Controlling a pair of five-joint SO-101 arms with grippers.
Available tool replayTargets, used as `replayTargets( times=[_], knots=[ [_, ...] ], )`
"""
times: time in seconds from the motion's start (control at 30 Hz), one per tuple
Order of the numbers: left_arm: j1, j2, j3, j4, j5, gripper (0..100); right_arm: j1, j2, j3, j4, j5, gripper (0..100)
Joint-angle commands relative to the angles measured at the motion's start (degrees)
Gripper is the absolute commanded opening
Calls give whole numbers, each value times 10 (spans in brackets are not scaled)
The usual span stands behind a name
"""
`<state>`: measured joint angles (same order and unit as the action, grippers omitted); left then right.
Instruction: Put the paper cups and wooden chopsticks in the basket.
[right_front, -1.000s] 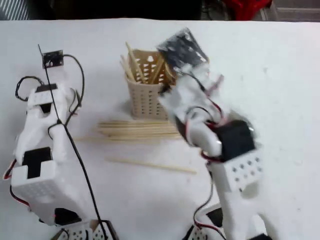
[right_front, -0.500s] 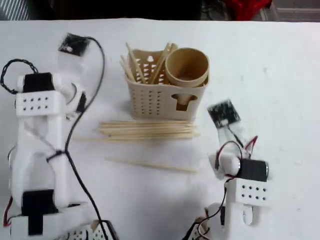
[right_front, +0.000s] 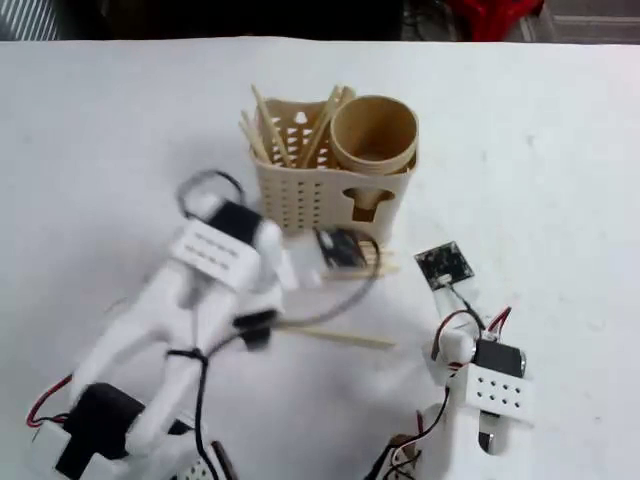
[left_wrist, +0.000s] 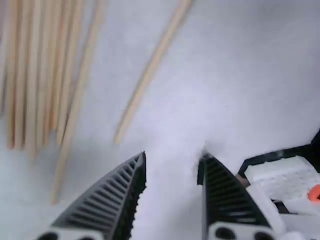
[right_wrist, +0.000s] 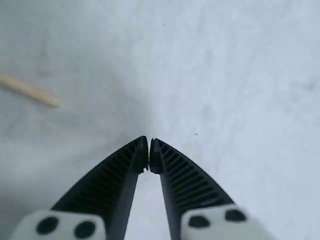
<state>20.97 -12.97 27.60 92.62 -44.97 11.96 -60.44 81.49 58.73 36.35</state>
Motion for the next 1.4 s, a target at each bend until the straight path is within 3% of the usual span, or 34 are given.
replayTargets(
  times=[0.0, 0.27, 0.67, 0.83, 1.07, 1.37],
  knots=[
    [73, -15, 69, -137, 12, 185, 22, 7, 12, -34, 8, 22],
    [78, 98, 28, -286, 19, 185, 22, 11, 24, -51, 9, 21],
    [74, 241, -47, -306, 18, 185, 21, 11, 25, -54, 10, 21],
    [64, 199, -53, -303, 25, 184, 21, 11, 25, -54, 11, 21],
    [83, 89, -32, -236, 23, 184, 21, 11, 25, -54, 11, 21],
    [118, 198, 18, -316, 19, 183, 21, 11, 25, -54, 11, 21]
  ],
)
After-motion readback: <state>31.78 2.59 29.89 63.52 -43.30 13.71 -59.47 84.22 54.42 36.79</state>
